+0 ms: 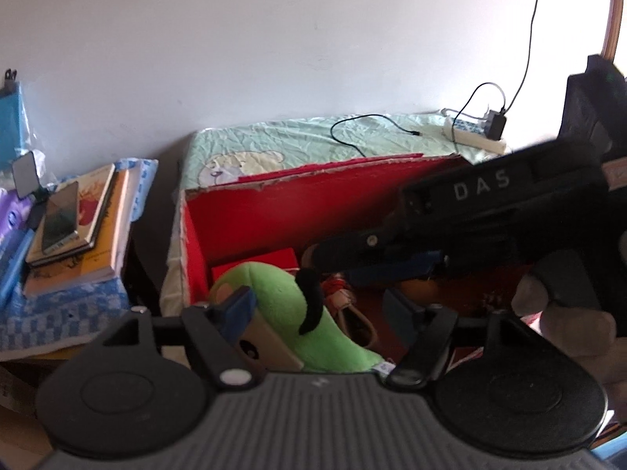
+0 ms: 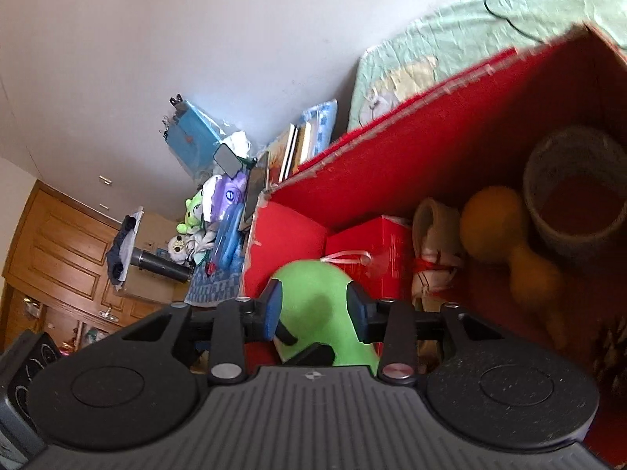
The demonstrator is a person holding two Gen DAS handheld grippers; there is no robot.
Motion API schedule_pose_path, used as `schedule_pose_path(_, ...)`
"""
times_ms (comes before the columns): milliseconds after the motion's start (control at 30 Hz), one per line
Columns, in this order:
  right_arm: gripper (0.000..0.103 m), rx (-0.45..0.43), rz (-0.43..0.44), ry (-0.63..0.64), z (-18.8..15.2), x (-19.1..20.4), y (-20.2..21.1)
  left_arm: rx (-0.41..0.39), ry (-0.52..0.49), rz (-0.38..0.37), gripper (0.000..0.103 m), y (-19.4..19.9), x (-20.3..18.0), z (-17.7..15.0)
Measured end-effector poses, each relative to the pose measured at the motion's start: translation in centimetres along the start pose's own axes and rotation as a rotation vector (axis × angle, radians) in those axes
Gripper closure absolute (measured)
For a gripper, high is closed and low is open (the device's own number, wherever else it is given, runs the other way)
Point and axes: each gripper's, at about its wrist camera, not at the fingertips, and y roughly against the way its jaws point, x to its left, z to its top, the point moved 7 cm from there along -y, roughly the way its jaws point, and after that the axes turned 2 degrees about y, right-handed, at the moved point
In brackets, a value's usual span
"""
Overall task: Organize objects
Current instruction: 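Carry the green plush with the right gripper over the red box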
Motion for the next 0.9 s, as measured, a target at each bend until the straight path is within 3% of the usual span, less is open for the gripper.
schedule_pose_path(200,0.062,0.114,-0.027,-0.024,-1.1,-0.7,-1.5,0.015,0.011,-0.028,0.027,-0.4,0.2,-0.1)
schedule_pose_path(333,0.062,0.149,0.004,-0.127,-1.2,-1.5,-2.8,0.014,0.0,-0.009,0.026,-0.9,0.3,0.1)
schedule_pose_path(433,0.063,0.173,0.08,-0.234,-1.6,-1.9,-3.6,0.013,0.005,0.001,0.023,-1.2,0.5,0.5)
schedule_pose_path(633,0.062,0.178,0.122,-0.311,-1.7,-2.2,-4.3,0.022,-0.011,0.021,0.022,-2.2,0.8,0.9)
schedule_pose_path(700,0.059,0.186,0.115,-0.306,-1.7,-2.2,-4.4,0.022,-0.017,0.024,0.018,-2.3,0.5,0.8)
schedule_pose_path(733,0.058,0.187,0.115,-0.295,-1.8,-2.0,-4.3,0.021,-0.017,0.015,0.012,-2.3,0.5,0.8)
schedule_pose_path(900,0.053,0.158,0.088,-0.184,-1.6,-0.8,-3.4,0.016,-0.019,0.02,0.01,-2.1,0.4,0.8)
